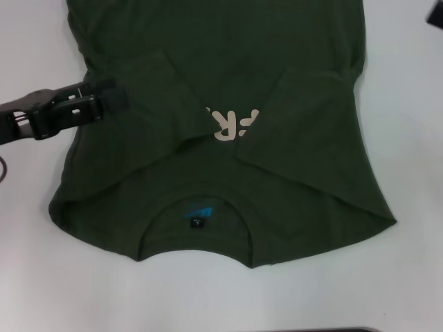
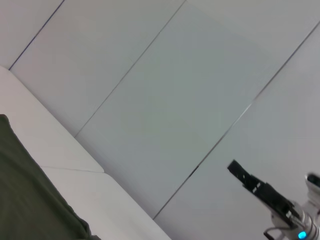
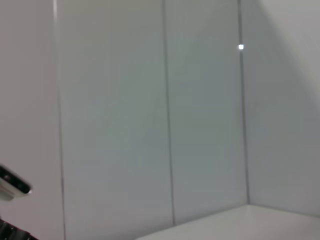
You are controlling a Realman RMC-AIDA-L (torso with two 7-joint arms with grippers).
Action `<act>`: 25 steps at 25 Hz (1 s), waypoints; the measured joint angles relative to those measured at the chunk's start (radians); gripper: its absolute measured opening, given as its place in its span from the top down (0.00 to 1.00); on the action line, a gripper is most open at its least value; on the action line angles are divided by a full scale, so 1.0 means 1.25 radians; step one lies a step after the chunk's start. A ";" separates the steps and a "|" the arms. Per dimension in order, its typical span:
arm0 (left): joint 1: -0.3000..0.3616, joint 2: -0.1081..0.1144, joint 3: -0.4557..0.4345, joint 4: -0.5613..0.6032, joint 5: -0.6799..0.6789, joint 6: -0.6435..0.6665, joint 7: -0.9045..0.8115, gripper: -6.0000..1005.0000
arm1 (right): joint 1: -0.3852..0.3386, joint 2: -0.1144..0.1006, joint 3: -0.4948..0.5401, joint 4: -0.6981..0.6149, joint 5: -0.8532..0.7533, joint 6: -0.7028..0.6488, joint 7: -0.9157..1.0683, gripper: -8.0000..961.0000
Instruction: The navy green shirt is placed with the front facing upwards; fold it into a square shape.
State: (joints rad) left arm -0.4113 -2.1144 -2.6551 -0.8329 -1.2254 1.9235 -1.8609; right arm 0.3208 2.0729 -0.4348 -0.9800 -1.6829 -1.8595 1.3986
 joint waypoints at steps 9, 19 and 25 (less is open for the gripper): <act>0.052 -0.002 0.003 0.056 0.018 -0.015 -0.052 0.16 | -0.044 0.008 -0.001 0.052 -0.197 -0.001 0.234 0.05; 0.135 0.062 -0.013 0.059 0.052 -0.055 -0.294 0.16 | -0.052 0.006 0.002 0.127 -0.310 0.005 0.157 0.09; 0.137 0.071 -0.017 0.062 0.074 -0.104 -0.381 0.16 | -0.040 -0.003 -0.003 0.131 -0.315 0.005 0.163 0.09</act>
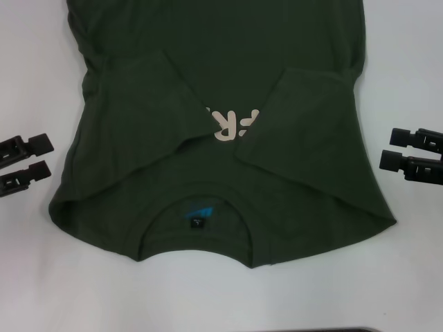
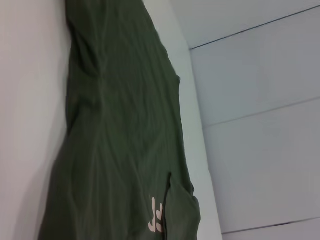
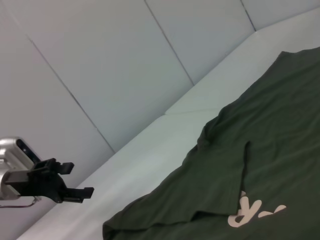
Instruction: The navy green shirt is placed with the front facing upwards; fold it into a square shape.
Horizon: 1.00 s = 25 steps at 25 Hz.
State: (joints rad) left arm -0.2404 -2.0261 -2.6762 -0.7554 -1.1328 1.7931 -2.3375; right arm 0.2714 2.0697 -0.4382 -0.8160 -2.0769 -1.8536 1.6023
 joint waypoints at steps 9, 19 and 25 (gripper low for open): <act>-0.001 0.001 0.003 -0.001 0.018 -0.004 -0.012 0.16 | 0.012 0.000 0.000 0.000 -0.001 -0.004 0.038 0.09; -0.009 0.004 0.004 -0.023 0.110 -0.035 -0.081 0.16 | 0.012 -0.007 0.000 0.000 -0.001 0.008 0.072 0.09; -0.018 0.009 0.004 -0.021 0.163 -0.070 -0.094 0.16 | 0.014 -0.009 0.001 0.000 -0.001 0.012 0.077 0.09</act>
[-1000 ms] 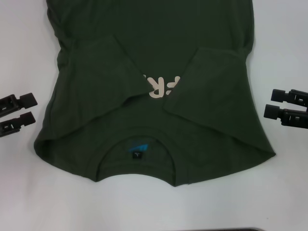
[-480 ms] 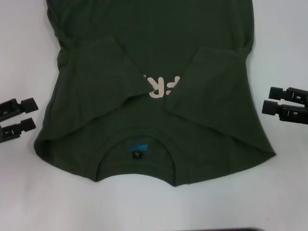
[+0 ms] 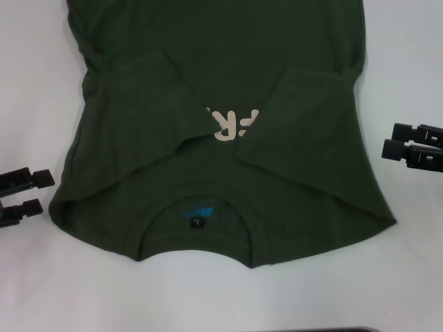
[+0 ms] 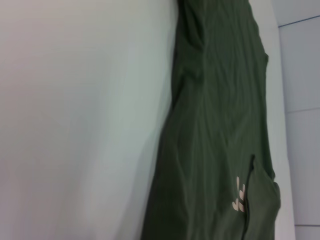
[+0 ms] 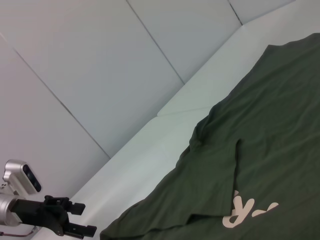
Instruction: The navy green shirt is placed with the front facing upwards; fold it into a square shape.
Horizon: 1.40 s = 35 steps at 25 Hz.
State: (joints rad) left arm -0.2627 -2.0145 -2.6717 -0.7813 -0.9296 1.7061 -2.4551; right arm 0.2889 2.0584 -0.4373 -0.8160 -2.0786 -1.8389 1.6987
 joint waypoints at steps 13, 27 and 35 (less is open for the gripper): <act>-0.019 -0.004 0.006 0.030 0.042 -0.041 -0.017 0.16 | 0.002 0.000 0.002 0.000 0.000 0.001 0.001 0.09; -0.026 0.000 0.005 0.052 0.050 -0.072 -0.024 0.16 | 0.002 -0.002 0.002 0.000 0.000 0.001 0.002 0.09; -0.028 0.002 0.002 0.052 0.061 -0.074 -0.026 0.16 | 0.002 -0.002 0.003 0.000 0.000 0.003 0.002 0.09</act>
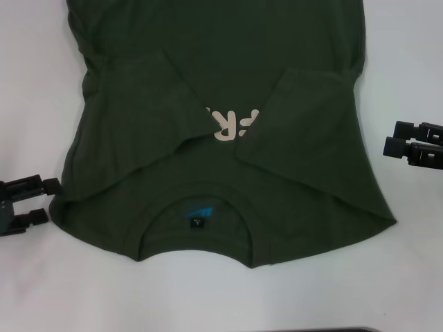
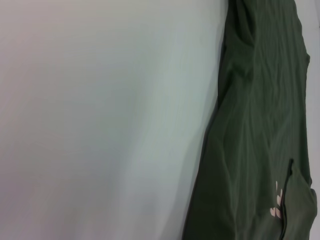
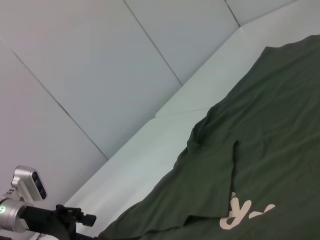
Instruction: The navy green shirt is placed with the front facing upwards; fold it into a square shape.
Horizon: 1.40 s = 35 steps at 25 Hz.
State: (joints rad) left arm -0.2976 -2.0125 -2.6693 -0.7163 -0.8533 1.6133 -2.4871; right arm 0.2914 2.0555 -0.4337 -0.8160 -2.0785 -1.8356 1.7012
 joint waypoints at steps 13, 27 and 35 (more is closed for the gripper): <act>-0.004 -0.005 0.005 0.003 0.003 0.000 -0.019 0.16 | 0.000 -0.002 -0.003 0.000 0.000 0.005 0.008 0.09; -0.023 -0.001 -0.003 0.015 0.022 -0.017 -0.041 0.16 | -0.002 -0.005 -0.004 0.000 0.000 0.003 0.012 0.09; -0.019 0.005 -0.004 0.011 0.020 -0.017 -0.041 0.17 | 0.001 -0.006 -0.004 0.007 0.000 0.004 0.012 0.09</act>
State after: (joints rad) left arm -0.3216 -2.0064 -2.6744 -0.7022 -0.8285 1.5922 -2.5388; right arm 0.2925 2.0482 -0.4387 -0.8067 -2.0785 -1.8305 1.7166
